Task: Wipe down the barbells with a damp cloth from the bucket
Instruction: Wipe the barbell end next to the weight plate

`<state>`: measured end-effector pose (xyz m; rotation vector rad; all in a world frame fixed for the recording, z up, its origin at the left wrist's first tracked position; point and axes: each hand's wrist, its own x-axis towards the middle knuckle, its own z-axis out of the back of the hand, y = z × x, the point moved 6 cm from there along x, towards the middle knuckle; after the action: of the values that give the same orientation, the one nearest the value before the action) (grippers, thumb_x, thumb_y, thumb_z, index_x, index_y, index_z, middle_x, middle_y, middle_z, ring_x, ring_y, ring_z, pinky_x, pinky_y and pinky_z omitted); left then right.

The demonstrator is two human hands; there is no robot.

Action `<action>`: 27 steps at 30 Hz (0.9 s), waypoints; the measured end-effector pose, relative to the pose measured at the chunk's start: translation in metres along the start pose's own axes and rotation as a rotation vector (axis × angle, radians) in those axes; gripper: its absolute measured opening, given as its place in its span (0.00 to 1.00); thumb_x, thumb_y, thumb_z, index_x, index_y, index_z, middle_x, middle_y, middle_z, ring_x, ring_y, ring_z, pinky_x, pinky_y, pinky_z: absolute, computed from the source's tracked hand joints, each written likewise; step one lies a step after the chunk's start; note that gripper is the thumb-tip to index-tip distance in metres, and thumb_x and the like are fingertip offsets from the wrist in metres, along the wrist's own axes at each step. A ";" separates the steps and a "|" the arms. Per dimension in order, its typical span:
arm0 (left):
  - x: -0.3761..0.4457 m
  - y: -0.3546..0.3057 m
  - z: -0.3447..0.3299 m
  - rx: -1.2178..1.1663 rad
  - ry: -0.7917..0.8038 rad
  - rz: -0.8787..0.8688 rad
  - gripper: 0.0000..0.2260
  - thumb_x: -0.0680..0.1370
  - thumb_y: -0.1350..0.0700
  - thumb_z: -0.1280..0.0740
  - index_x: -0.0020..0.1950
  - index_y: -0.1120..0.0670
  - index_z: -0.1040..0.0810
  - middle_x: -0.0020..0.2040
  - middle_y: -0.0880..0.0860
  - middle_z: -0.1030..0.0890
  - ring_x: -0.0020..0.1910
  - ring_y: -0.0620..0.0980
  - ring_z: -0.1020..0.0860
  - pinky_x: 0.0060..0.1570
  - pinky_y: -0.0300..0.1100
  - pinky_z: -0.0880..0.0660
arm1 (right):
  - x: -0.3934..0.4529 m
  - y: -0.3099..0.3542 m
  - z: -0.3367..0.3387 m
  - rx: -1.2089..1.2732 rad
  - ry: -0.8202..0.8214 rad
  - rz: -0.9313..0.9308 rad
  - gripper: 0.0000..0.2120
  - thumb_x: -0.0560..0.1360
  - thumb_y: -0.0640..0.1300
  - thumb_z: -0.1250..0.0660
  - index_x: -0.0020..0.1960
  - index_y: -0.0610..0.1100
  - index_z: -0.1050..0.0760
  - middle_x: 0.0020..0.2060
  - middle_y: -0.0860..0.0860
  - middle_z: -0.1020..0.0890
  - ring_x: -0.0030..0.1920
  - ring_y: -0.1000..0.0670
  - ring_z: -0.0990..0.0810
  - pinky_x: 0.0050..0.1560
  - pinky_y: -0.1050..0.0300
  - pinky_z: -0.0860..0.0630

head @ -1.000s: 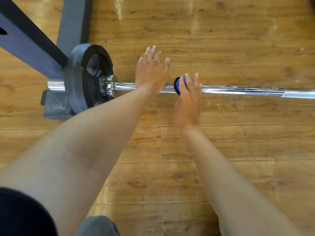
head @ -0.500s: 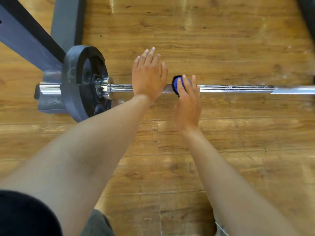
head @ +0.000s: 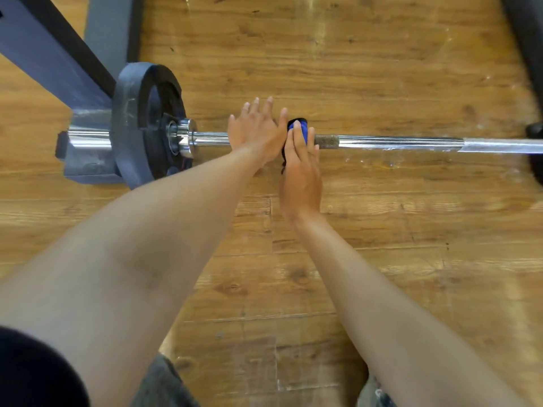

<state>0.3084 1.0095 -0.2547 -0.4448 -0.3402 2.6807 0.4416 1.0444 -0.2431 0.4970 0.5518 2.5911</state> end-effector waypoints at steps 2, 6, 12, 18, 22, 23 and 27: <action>0.006 -0.001 0.001 0.019 0.069 0.013 0.29 0.84 0.37 0.57 0.84 0.47 0.45 0.83 0.50 0.44 0.82 0.50 0.46 0.77 0.56 0.46 | 0.008 -0.016 0.006 -0.035 -0.015 -0.030 0.38 0.73 0.20 0.39 0.80 0.38 0.40 0.80 0.46 0.40 0.81 0.42 0.48 0.80 0.49 0.54; 0.017 -0.002 0.003 0.070 0.106 0.017 0.29 0.84 0.38 0.59 0.83 0.48 0.45 0.83 0.51 0.41 0.82 0.51 0.44 0.77 0.56 0.44 | 0.020 -0.026 0.009 -0.015 -0.093 -0.214 0.37 0.73 0.21 0.40 0.79 0.39 0.38 0.80 0.48 0.40 0.81 0.41 0.49 0.81 0.45 0.48; 0.032 -0.007 0.011 0.103 0.098 0.022 0.27 0.85 0.40 0.57 0.80 0.49 0.38 0.79 0.52 0.33 0.78 0.53 0.36 0.70 0.54 0.37 | 0.037 -0.027 0.004 -0.080 0.051 -0.043 0.41 0.72 0.22 0.35 0.81 0.38 0.44 0.81 0.46 0.44 0.82 0.41 0.53 0.81 0.48 0.55; 0.049 -0.011 0.015 0.108 0.114 0.022 0.27 0.84 0.40 0.56 0.78 0.49 0.34 0.75 0.54 0.28 0.73 0.56 0.30 0.66 0.53 0.34 | 0.047 -0.018 -0.003 -0.133 0.060 0.024 0.42 0.70 0.20 0.35 0.81 0.37 0.44 0.81 0.46 0.44 0.81 0.40 0.53 0.81 0.44 0.50; 0.052 -0.010 0.016 0.111 0.092 0.024 0.26 0.84 0.41 0.54 0.75 0.51 0.29 0.73 0.55 0.26 0.72 0.57 0.29 0.67 0.55 0.33 | 0.045 -0.015 -0.004 -0.102 0.090 0.112 0.41 0.70 0.20 0.38 0.81 0.36 0.44 0.81 0.46 0.43 0.82 0.40 0.53 0.81 0.43 0.48; 0.053 -0.011 0.016 0.115 0.092 0.021 0.26 0.84 0.42 0.54 0.74 0.51 0.28 0.73 0.55 0.26 0.72 0.58 0.29 0.67 0.55 0.33 | 0.047 -0.019 0.000 -0.093 0.071 0.101 0.42 0.69 0.19 0.38 0.80 0.37 0.43 0.81 0.46 0.42 0.82 0.40 0.52 0.81 0.43 0.48; 0.056 -0.010 0.018 0.117 0.080 0.003 0.26 0.85 0.42 0.54 0.76 0.52 0.30 0.76 0.54 0.30 0.74 0.58 0.31 0.72 0.57 0.37 | 0.050 -0.034 0.011 -0.048 -0.034 -0.170 0.41 0.69 0.20 0.38 0.80 0.36 0.42 0.81 0.45 0.43 0.82 0.41 0.54 0.81 0.45 0.52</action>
<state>0.2571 1.0392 -0.2498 -0.5151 -0.1590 2.6594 0.4164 1.1000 -0.2368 0.4567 0.4974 2.4244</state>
